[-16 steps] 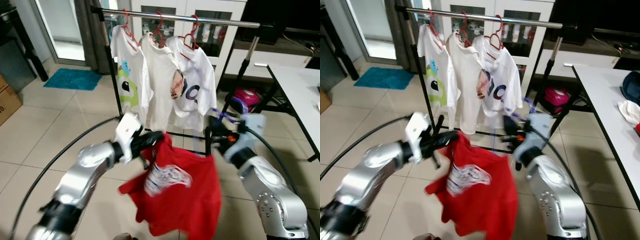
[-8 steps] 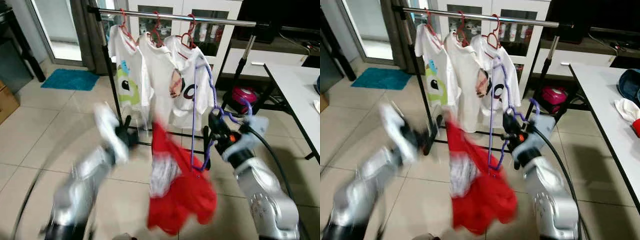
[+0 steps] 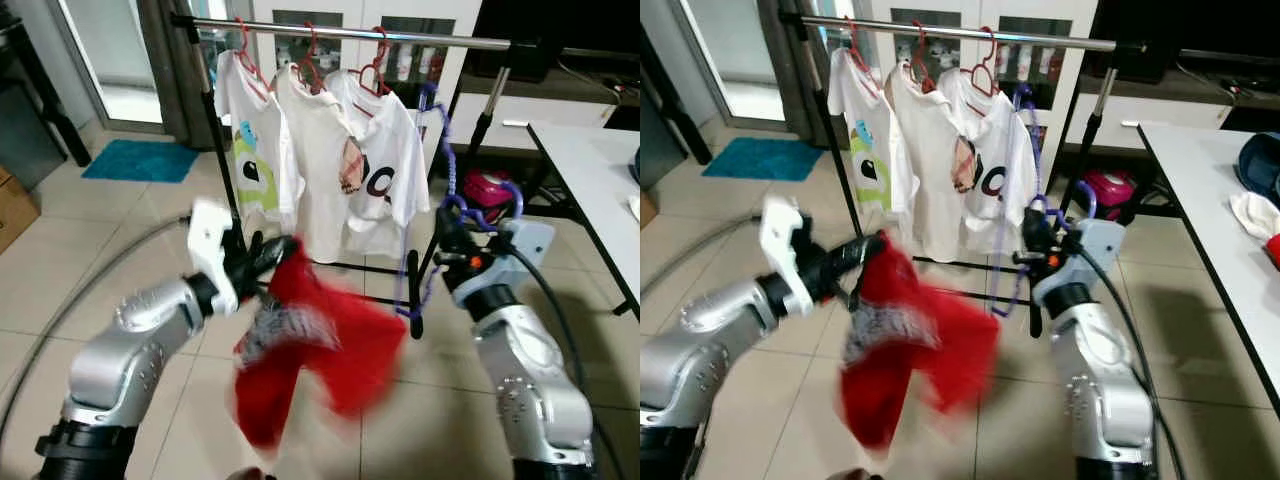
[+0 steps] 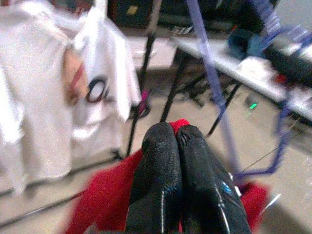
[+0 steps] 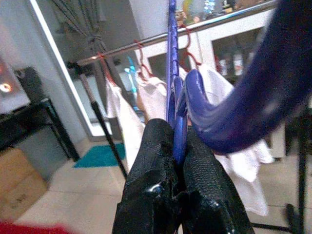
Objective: Hang hanger
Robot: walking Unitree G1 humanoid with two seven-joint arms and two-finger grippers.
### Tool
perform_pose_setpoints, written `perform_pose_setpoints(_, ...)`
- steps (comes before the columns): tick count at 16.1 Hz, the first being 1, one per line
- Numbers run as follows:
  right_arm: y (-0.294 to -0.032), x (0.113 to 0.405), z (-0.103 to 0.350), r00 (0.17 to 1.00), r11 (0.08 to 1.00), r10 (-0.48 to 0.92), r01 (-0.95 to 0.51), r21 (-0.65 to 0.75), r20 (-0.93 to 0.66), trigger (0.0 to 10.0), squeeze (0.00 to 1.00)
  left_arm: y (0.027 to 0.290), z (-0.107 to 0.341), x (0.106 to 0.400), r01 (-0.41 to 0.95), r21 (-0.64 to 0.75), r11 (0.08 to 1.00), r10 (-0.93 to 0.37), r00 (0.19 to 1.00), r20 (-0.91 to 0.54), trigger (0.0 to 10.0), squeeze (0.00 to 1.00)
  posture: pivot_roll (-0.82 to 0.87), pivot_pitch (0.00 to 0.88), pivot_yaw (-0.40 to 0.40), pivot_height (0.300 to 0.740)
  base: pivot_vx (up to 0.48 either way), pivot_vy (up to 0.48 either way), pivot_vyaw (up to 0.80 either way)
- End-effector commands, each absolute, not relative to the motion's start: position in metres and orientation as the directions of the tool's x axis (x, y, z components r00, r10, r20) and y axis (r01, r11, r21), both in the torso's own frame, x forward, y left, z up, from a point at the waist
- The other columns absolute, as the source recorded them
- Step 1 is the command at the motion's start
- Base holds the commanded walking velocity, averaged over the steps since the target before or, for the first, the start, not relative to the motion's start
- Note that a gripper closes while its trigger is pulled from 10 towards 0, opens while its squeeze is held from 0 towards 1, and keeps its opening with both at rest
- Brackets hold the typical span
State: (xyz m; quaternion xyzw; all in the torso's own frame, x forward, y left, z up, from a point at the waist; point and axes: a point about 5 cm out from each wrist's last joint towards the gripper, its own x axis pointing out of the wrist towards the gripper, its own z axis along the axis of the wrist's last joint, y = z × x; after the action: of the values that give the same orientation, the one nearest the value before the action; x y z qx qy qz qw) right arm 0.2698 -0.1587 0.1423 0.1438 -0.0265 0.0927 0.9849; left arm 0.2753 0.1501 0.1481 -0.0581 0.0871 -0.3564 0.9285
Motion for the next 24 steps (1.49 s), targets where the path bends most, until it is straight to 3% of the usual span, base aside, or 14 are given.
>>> perform_pose_setpoints(1,-0.164,0.269,0.133,0.992,0.96,0.125,-0.128,0.25,0.026,10.0,0.0,0.153,0.155,0.279,0.627,-0.124,0.769,-0.639,0.763,-0.103,0.0,0.0,-0.06,0.0,0.027,0.74,0.0,0.0,-0.8)
perform_pose_setpoints(6,-0.175,0.263,0.149,0.987,0.875,0.01,-0.087,0.477,0.161,10.0,0.0,0.145,0.116,0.261,0.671,-0.111,0.733,-0.673,0.693,-0.259,0.0,0.0,-0.08,0.0,0.033,0.74,0.0,0.0,-0.8)
perform_pose_setpoints(7,-0.175,0.264,0.149,0.987,0.88,0.008,-0.084,0.467,0.162,10.0,0.0,0.142,0.118,0.261,0.684,-0.122,0.719,-0.69,0.684,-0.238,0.0,0.0,-0.08,0.0,0.031,0.74,0.0,0.0,-0.8)
perform_pose_setpoints(8,-0.173,0.267,0.147,0.99,0.92,0.024,-0.076,0.384,0.14,10.0,0.0,0.133,0.127,0.262,0.71,-0.167,0.684,-0.729,0.664,-0.165,0.0,0.0,-0.09,0.0,0.032,0.74,0.0,0.0,-0.8)
perform_pose_setpoints(9,-0.159,0.269,0.14,0.986,0.984,0.14,-0.148,0.095,0.087,10.0,0.0,0.121,0.153,0.264,0.733,-0.301,0.61,-0.764,0.645,0.022,0.0,0.0,-0.09,0.0,0.035,0.74,0.0,0.0,-0.8)
perform_pose_setpoints(10,-0.15,0.268,0.136,0.976,0.978,0.207,-0.208,0.004,0.069,10.0,0.0,0.112,0.173,0.262,0.771,-0.369,0.519,-0.782,0.602,0.158,0.0,0.0,-0.09,0.0,0.038,0.74,0.0,0.0,-0.8)
perform_pose_setpoints(12,-0.137,0.267,0.138,0.963,0.967,0.249,-0.254,0.033,0.102,10.0,0.0,0.103,0.193,0.25,0.83,-0.444,0.337,-0.819,0.492,0.297,0.0,0.0,-0.1,0.0,0.041,0.74,0.0,0.0,-0.8)
perform_pose_setpoints(13,-0.131,0.269,0.139,0.953,0.959,0.278,-0.283,0.024,0.124,10.0,0.0,0.103,0.185,0.244,0.837,-0.446,0.317,-0.86,0.452,0.237,0.0,0.0,-0.09,0.0,0.044,0.74,0.0,0.0,-0.8)
perform_pose_setpoints(14,-0.124,0.274,0.143,0.946,0.957,0.273,-0.285,0.047,0.173,10.0,0.0,0.103,0.166,0.238,0.833,-0.425,0.355,-0.904,0.422,0.07,0.0,0.0,-0.08,0.0,0.041,0.74,0.0,0.0,-0.8)
perform_pose_setpoints(15,-0.123,0.283,0.151,0.949,0.959,0.218,-0.252,0.133,0.23,10.0,0.0,0.105,0.15,0.231,0.841,-0.383,0.383,-0.922,0.377,-0.094,0.0,0.0,-0.08,0.0,0.04,0.74,0.0,0.0,-0.8)
perform_pose_setpoints(17,-0.131,0.299,0.172,0.945,0.931,0.07,-0.177,0.319,0.32,10.0,0.0,0.109,0.134,0.22,0.834,-0.391,0.389,-0.917,0.31,-0.251,0.0,0.0,-0.07,0.0,0.038,0.74,0.0,0.0,-0.8)
perform_pose_setpoints(20,-0.14,0.304,0.186,0.931,0.845,0.028,-0.217,0.489,0.365,10.0,0.0,0.115,0.123,0.204,0.816,-0.42,0.397,-0.904,0.268,-0.333,0.0,0.0,-0.06,0.0,0.021,0.74,0.0,0.0,-0.8)
perform_pose_setpoints(22,-0.144,0.301,0.188,0.923,0.805,0.049,-0.263,0.532,0.382,10.0,0.0,0.122,0.116,0.206,0.794,-0.412,0.447,-0.883,0.318,-0.345,0.0,0.0,-0.05,0.0,0.01,0.74,0.0,0.0,-0.8)
perform_pose_setpoints(24,-0.151,0.293,0.188,0.919,0.795,0.062,-0.281,0.537,0.39,10.0,0.0,0.127,0.118,0.206,0.793,-0.423,0.438,-0.893,0.331,-0.304,0.0,0.0,-0.05,0.0,0.018,0.74,0.0,0.0,-0.8)
